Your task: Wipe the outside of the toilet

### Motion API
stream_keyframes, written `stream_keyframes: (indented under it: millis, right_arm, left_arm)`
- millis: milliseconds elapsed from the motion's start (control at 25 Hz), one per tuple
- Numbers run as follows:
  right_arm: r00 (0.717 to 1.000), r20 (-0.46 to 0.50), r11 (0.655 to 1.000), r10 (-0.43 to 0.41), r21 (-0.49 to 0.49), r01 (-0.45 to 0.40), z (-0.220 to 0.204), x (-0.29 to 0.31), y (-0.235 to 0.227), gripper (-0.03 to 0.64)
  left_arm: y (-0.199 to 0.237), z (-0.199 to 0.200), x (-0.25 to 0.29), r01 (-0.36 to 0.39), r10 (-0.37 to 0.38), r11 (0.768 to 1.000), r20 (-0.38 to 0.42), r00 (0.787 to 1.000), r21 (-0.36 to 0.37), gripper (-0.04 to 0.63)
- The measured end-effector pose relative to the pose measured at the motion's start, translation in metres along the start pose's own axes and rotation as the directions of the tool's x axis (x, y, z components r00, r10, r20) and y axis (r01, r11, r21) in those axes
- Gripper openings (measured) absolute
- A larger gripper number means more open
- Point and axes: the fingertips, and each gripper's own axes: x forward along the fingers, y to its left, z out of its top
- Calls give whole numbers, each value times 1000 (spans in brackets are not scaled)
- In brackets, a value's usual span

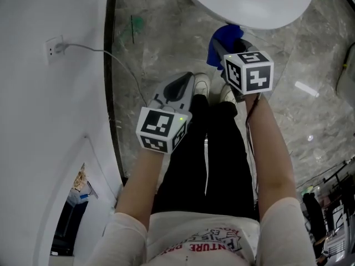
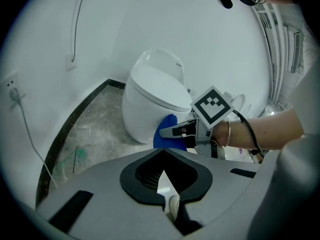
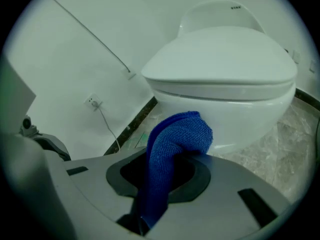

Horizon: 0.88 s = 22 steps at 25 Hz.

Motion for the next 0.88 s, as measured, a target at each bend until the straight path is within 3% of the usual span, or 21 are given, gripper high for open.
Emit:
stream_keyframes:
  millis: [280, 480, 640, 880]
  right_arm:
    - [995, 41, 992, 86, -97, -82, 30, 7, 57, 75]
    - [990, 62, 985, 128, -120, -120, 48, -34, 84, 75]
    - [986, 106, 985, 130, -130, -116, 78, -100, 90, 75]
    - [969, 239, 990, 58, -141, -25, 150, -230, 89, 75]
  left_arm:
    - [29, -14, -28, -77, 78, 996, 14, 997, -51, 6]
    - [17, 3, -51, -94, 97, 994, 40, 995, -56, 6]
    - [-8, 57, -72, -81, 85, 996, 97, 992, -49, 6]
    - [-52, 186, -125, -66, 62, 998, 245, 968, 8, 6]
